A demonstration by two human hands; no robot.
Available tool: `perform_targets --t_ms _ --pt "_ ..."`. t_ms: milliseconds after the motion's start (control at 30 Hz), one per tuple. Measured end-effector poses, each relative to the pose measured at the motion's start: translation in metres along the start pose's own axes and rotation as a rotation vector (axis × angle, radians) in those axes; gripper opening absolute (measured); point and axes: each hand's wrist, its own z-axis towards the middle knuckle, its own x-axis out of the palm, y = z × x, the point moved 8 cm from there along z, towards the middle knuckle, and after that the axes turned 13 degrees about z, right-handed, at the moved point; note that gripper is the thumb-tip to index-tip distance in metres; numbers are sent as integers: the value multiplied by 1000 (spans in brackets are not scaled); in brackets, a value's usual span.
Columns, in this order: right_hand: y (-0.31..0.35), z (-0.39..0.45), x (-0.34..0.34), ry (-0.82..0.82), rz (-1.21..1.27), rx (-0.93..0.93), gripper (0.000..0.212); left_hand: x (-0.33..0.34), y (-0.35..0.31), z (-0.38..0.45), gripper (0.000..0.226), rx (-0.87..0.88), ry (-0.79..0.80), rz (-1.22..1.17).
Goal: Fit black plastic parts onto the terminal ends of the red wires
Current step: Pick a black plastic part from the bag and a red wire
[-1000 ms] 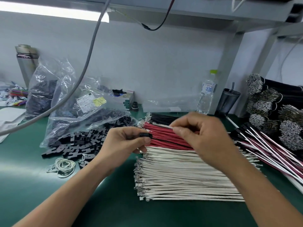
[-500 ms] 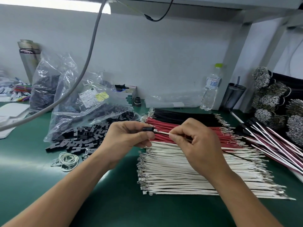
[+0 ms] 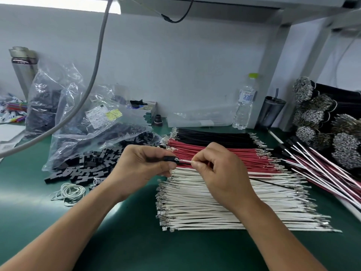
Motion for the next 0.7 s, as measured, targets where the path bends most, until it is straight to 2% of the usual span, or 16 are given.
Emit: perform_targets --t_ms 67,133,233,400,700 --pt "19 -3 -1 -22 -198 -151 8 5 -4 -1 21 38 35 76" --pt "26 -5 1 -35 -245 -223 6 8 -5 -1 18 60 54 131" --pt "20 -7 4 -27 -131 -208 6 6 -3 -2 19 47 47 129" --pt "-2 -3 -7 -69 63 -60 5 11 -4 1 15 32 77 156" --pt "11 -5 3 -55 -16 -163 11 10 -7 -2 10 92 99 133"
